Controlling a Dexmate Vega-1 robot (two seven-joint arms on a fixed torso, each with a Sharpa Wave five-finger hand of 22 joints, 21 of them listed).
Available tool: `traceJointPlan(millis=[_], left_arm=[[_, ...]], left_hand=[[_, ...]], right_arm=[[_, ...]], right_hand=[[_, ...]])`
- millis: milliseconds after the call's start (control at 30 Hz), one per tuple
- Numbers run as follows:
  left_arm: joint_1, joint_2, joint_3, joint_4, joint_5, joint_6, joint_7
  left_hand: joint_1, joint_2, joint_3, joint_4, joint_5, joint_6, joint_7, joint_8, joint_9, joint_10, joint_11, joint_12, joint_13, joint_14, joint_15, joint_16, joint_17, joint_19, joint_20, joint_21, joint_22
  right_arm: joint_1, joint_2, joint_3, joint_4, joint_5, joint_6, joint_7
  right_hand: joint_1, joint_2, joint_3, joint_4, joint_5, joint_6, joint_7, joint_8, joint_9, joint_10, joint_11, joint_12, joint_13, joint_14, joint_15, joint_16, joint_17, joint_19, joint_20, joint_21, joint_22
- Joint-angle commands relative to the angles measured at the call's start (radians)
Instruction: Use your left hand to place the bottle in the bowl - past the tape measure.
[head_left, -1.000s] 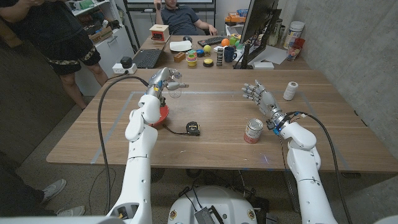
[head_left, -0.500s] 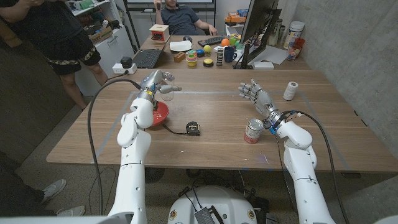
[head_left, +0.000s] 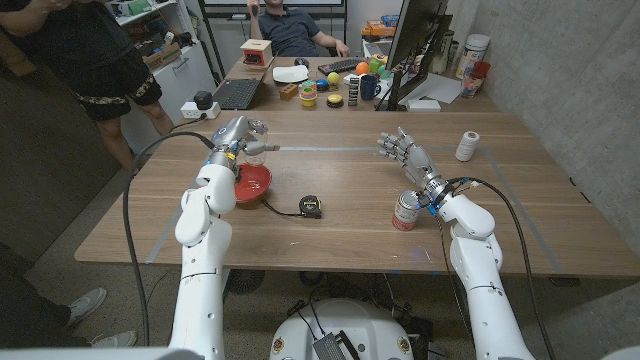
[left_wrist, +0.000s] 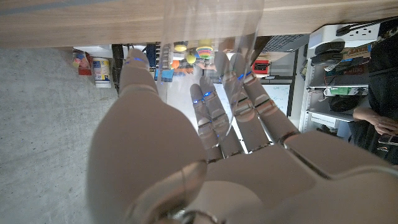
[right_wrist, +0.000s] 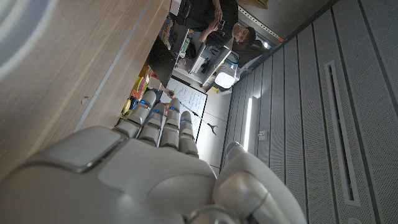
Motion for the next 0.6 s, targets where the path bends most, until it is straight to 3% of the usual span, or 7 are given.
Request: traceJointPlan(millis=[33,600], left_arm=[[0.034,0.009,-0.033,-0.020,-0.010,-0.020,0.004],[0.056,0.020,-0.049,-0.002,0.017,-0.027,0.020]], left_hand=[[0.182,0.171,0.000,-0.006,-0.003,0.046,-0.024,-0.003,0.001,0.106,-0.100,-0.005,0.002,0.086,-0.133,0.004,0.001,0.006,-0.101,-0.001,0.006],[0.182,0.173,-0.001,-0.003,-0.009,0.053,-0.025,-0.010,0.001,0.107,-0.099,-0.011,0.002,0.088,-0.133,0.003,0.002,0.005,-0.102,-0.001,0.006]], right_arm=[[-0.011,0.010,-0.015,-0.009,-0.008,0.004,-0.015],[-0.009,0.010,-0.030,-0.005,-0.013,0.009,-0.017]], right_hand=[[-0.001,0.028,-0.004,0.001,0.007,0.006,0.008,0.008,0.003,0.009,0.003,-0.002,0.002,0.004,-0.002,-0.002,0.000,0.008,0.000,-0.002,0.006],[-0.001,0.029,-0.006,0.001,0.007,0.007,0.009,0.008,0.003,0.009,0.003,-0.002,0.002,0.004,-0.003,-0.003,0.000,0.009,-0.001,-0.007,0.006]])
